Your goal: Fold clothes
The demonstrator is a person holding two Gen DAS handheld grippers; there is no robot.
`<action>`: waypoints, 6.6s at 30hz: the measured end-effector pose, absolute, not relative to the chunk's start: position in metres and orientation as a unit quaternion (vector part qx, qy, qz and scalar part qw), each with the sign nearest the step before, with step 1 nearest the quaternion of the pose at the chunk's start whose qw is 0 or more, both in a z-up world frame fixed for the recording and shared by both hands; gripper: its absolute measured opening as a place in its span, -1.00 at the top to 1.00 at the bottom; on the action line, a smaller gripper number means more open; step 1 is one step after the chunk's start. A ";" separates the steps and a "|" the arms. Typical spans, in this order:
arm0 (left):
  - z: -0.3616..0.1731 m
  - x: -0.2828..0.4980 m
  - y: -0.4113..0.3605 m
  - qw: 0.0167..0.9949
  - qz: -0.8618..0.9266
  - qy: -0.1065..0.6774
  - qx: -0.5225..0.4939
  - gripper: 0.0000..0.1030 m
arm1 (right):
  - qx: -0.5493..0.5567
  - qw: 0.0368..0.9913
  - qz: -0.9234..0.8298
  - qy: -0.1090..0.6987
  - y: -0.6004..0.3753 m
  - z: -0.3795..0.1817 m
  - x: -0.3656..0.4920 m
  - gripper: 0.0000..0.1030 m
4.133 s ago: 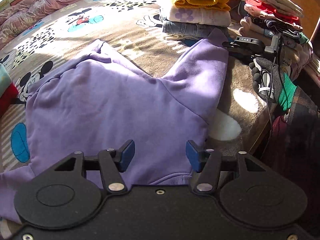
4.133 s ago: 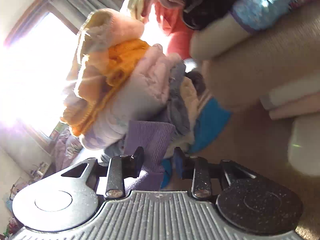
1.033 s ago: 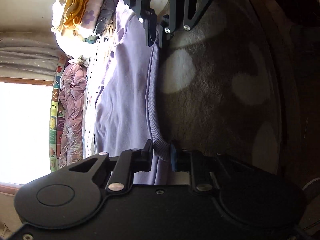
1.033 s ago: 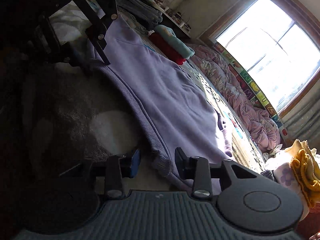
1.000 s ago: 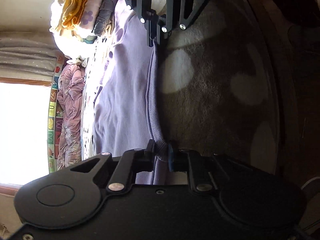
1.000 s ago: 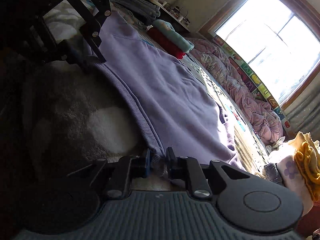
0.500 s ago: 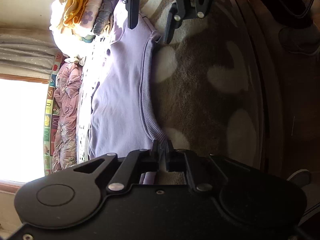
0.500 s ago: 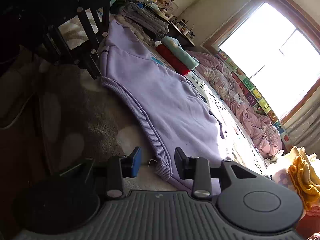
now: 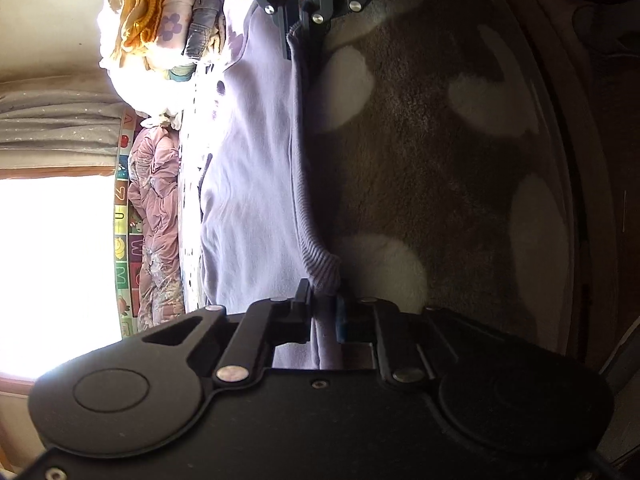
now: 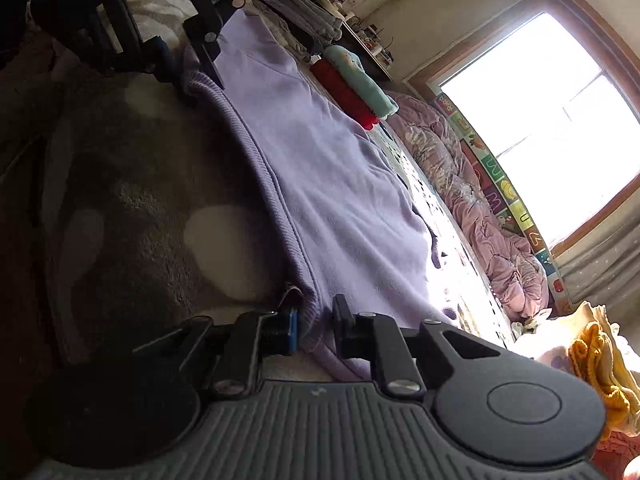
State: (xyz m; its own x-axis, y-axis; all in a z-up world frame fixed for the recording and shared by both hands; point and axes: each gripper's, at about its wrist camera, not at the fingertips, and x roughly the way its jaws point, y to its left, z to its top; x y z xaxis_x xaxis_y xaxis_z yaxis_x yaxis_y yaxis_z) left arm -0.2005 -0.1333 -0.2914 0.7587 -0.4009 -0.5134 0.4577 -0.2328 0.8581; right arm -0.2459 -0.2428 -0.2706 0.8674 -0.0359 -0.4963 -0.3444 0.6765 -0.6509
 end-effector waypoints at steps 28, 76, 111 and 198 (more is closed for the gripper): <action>-0.177 0.095 0.074 0.850 -0.053 0.508 0.126 -0.05 | 0.045 0.974 0.065 0.214 -0.346 -0.231 -0.254 0.22; -0.091 -0.014 -0.132 0.852 -0.293 0.334 0.276 0.01 | 0.248 0.941 -0.166 0.162 -0.477 -0.248 -0.251 -0.07; -0.237 0.081 -0.573 0.752 -0.478 0.452 0.028 0.07 | 0.496 0.828 -0.242 0.098 -0.709 -0.309 -0.181 -0.39; -0.095 -0.078 -0.211 0.803 -0.411 0.395 0.175 -0.37 | 0.211 0.931 -0.225 0.195 -0.633 -0.256 -0.154 0.20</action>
